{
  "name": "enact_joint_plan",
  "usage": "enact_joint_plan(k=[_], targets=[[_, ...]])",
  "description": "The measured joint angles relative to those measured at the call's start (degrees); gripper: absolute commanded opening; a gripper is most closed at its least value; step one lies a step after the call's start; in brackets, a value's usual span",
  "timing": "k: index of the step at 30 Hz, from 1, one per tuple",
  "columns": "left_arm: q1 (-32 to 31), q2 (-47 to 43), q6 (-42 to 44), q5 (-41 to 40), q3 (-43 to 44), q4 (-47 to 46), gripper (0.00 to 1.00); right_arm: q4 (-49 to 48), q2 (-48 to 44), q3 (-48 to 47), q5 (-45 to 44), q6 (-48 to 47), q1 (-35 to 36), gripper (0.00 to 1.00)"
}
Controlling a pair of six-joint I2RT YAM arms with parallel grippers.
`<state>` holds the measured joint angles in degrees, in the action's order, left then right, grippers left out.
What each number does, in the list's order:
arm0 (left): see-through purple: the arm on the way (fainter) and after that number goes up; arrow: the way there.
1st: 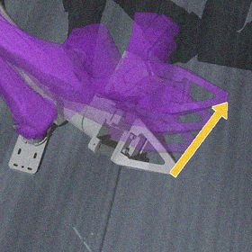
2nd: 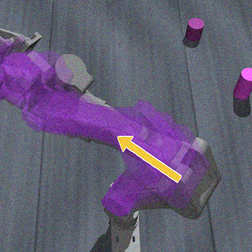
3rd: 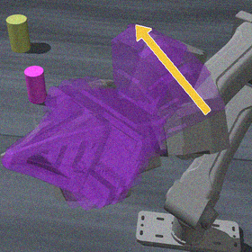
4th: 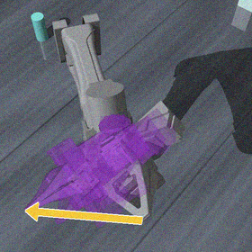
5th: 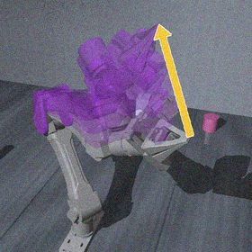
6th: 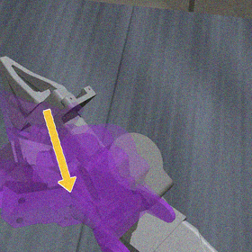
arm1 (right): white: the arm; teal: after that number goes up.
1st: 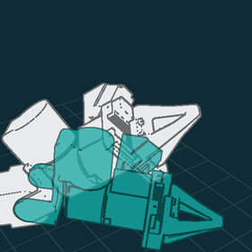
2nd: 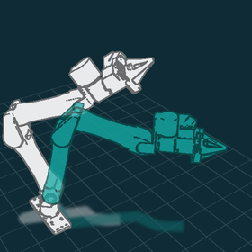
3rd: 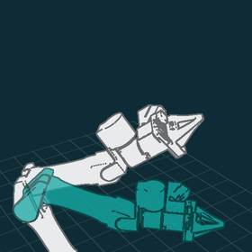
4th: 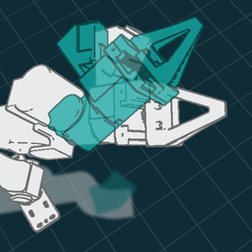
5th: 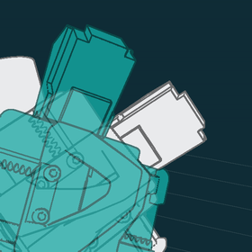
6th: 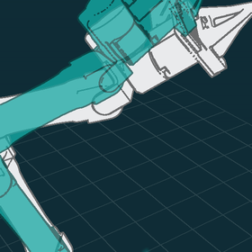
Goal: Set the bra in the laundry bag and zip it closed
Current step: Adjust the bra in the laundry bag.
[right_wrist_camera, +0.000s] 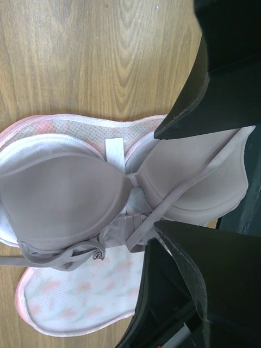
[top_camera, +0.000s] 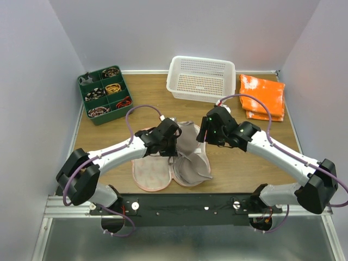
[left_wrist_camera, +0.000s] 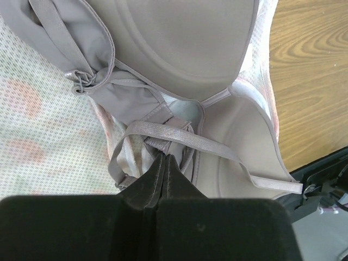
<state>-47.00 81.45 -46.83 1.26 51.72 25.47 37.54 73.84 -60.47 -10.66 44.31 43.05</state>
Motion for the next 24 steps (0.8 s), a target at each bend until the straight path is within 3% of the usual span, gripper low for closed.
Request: enact_joint_plan(k=[16, 24], targets=[[0.0, 3.3, 6.2, -1.9, 1.3, 4.7, 0.0, -1.5, 1.1, 1.6, 3.9, -0.4, 0.0, 0.69], [0.4, 4.4, 8.7, -5.4, 6.3, 7.3, 0.0, -2.0, 2.4, 1.8, 5.9, -0.9, 0.0, 0.69]])
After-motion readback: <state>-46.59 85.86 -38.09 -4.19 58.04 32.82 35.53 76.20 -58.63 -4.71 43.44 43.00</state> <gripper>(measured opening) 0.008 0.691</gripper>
